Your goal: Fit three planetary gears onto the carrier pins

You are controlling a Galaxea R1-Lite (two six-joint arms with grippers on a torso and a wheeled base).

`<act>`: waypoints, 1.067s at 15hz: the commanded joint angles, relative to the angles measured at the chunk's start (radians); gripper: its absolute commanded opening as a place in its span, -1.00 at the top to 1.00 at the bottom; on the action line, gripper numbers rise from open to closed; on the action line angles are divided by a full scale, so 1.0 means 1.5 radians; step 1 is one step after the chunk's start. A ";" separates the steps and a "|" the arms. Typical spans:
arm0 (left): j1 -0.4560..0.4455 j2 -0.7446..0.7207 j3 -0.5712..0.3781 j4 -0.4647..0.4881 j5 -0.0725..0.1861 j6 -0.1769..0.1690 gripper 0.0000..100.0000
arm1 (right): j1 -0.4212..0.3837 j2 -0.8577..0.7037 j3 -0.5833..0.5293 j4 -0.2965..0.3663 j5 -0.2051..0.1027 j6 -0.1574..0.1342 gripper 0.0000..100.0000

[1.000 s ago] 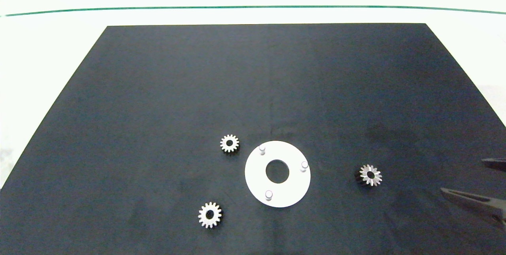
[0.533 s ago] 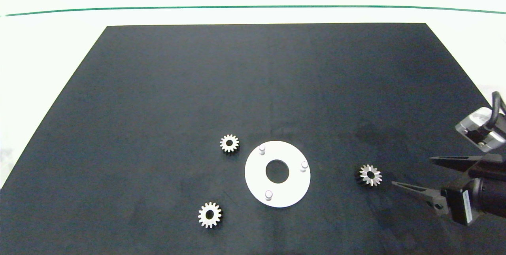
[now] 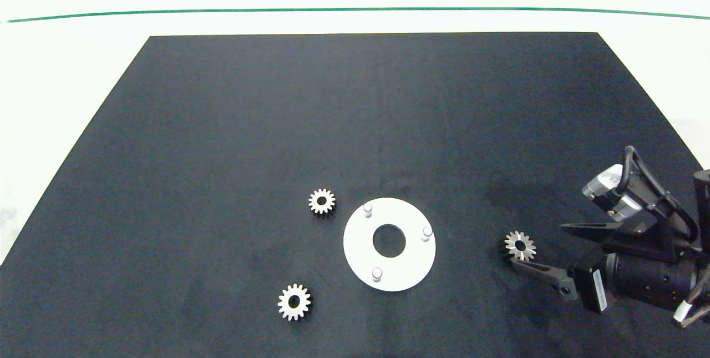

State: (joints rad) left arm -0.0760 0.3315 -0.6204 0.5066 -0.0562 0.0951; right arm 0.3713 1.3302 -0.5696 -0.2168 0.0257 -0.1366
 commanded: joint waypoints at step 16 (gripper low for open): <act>0.001 0.008 0.001 0.002 0.000 0.000 -1.00 | 0.006 0.118 -0.006 -0.091 -0.003 -0.002 -0.76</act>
State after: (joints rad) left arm -0.0755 0.3396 -0.6200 0.5064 -0.0566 0.0947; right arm 0.3796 1.5072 -0.5738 -0.3500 0.0206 -0.1389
